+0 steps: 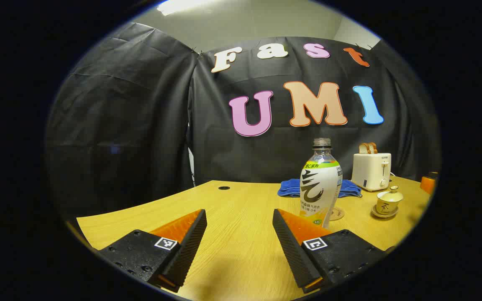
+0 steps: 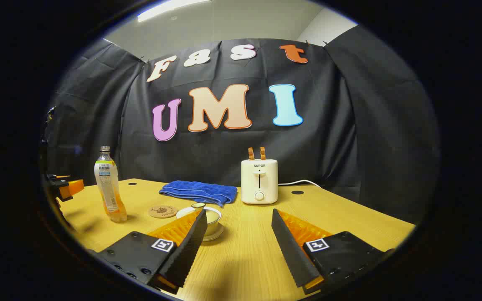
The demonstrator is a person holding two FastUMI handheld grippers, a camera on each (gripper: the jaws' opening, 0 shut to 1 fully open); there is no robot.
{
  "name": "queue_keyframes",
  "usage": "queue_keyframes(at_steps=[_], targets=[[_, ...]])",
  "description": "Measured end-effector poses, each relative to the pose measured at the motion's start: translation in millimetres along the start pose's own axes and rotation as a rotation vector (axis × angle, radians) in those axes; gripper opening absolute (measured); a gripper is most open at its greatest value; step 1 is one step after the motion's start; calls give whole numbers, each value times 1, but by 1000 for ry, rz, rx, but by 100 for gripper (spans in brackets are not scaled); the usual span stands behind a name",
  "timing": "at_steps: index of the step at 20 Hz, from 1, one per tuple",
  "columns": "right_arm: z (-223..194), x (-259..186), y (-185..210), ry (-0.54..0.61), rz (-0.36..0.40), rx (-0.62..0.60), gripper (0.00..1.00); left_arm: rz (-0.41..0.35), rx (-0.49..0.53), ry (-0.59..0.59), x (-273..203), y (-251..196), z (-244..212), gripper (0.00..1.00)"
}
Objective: Open the teacup lid with one hand, grasp the water bottle and pour water into the teacup with the other hand; after pouring, place the water bottle on the coaster and then close the teacup lid.
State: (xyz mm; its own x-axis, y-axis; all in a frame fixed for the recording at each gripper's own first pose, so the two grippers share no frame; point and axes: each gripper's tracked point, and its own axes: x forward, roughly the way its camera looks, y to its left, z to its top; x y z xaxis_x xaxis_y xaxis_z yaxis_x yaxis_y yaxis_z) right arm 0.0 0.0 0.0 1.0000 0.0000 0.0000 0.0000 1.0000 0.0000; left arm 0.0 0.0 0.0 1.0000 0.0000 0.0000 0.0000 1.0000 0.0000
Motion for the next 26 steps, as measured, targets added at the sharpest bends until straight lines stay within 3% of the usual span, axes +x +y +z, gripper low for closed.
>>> queue_keyframes(at_steps=[20,26], targets=[[0,0,3,1,12,4,96,2,2,-5,4,3,-4,93],[-1,2,12,4,52,7,96,-8,3,-7,5,1,-4,93]])
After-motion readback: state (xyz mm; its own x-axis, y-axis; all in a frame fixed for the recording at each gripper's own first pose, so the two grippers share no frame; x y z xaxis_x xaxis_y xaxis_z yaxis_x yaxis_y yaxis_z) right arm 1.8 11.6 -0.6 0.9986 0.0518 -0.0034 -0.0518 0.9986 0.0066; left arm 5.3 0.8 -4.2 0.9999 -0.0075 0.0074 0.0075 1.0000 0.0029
